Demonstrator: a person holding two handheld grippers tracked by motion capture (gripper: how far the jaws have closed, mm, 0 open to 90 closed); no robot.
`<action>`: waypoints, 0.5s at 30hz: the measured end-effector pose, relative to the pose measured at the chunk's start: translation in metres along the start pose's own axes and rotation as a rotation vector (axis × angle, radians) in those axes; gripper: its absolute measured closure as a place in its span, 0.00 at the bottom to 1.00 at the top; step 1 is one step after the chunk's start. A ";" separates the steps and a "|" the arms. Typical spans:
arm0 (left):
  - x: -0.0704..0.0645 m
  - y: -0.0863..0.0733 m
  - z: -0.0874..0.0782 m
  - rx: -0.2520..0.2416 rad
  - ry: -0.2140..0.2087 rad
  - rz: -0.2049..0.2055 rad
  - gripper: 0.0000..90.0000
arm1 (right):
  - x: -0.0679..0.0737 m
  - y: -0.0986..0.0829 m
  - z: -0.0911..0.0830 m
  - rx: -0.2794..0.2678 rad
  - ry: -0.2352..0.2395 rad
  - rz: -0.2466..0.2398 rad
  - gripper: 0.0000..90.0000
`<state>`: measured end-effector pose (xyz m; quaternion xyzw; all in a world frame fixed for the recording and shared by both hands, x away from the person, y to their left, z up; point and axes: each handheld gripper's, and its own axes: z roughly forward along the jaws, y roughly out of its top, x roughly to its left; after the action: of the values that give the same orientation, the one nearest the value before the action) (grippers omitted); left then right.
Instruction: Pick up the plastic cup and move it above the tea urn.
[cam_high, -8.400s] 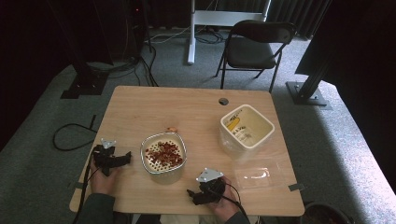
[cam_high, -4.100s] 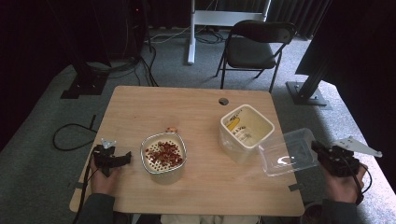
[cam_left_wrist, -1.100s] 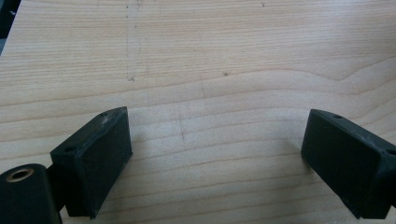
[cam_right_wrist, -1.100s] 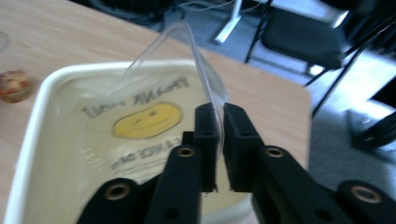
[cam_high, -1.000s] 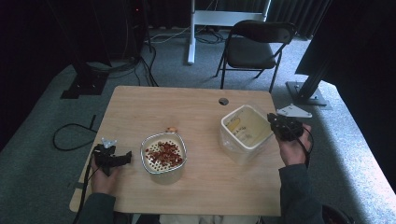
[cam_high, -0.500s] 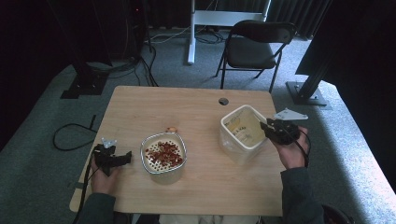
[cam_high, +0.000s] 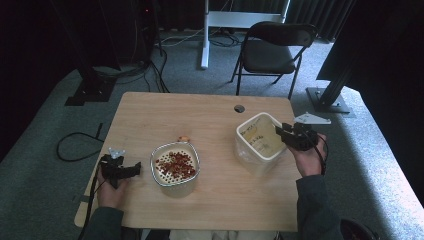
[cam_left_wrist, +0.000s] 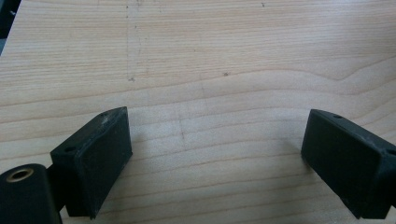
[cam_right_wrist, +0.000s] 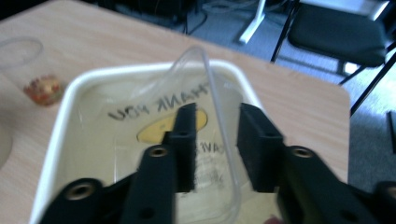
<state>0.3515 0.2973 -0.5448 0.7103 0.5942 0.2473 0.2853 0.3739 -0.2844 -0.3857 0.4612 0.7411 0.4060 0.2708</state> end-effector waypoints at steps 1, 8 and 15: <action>0.000 0.000 0.000 0.000 -0.001 0.000 0.10 | 0.001 0.000 -0.003 -0.014 -0.005 0.003 0.68; -0.001 0.001 0.001 0.001 -0.011 0.011 0.10 | 0.021 0.007 -0.026 -0.150 0.061 0.025 0.63; -0.011 0.007 0.007 0.001 -0.022 0.025 0.11 | 0.068 -0.006 -0.018 -0.154 0.176 -0.007 0.62</action>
<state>0.3595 0.2850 -0.5446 0.7203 0.5822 0.2427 0.2886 0.3277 -0.2306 -0.3832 0.3988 0.7302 0.4999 0.2407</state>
